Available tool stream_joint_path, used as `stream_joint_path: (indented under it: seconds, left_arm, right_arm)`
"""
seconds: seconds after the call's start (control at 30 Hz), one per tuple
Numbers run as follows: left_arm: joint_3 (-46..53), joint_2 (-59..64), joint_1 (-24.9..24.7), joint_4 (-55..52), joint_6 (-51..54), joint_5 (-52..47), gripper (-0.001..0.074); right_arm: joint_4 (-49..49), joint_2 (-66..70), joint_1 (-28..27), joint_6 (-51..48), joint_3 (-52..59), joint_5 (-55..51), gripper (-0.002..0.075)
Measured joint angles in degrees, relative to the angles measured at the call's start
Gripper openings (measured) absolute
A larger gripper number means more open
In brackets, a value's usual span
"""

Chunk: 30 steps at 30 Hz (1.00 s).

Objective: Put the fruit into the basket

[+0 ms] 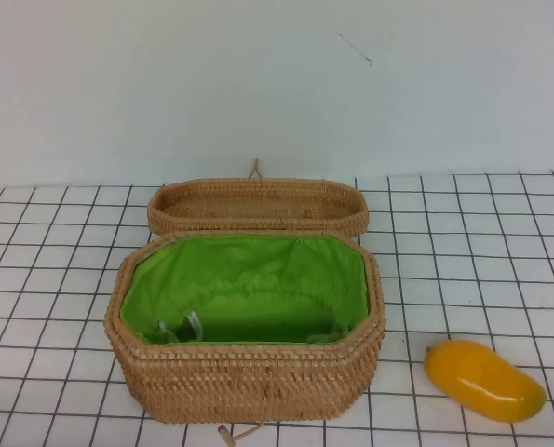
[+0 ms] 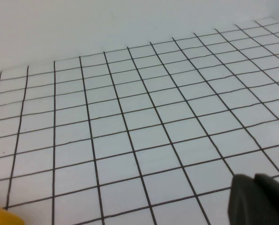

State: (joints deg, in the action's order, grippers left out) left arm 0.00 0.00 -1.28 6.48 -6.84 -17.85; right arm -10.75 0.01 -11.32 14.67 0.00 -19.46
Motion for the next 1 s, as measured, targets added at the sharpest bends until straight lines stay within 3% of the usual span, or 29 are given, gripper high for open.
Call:
stream_joint_path:
  seconds: [0.73, 1.0]
  left_arm:
    - [0.00, 0.00, 0.00, 0.00, 0.00, 0.00, -0.0003]
    - [0.00, 0.00, 0.00, 0.00, 0.00, 0.00, -0.0002]
  right_arm:
    - [-0.05, 0.00, 0.00, 0.00, 0.00, 3.17, -0.0003]
    - [0.08, 0.00, 0.00, 0.00, 0.00, 10.57, -0.0003]
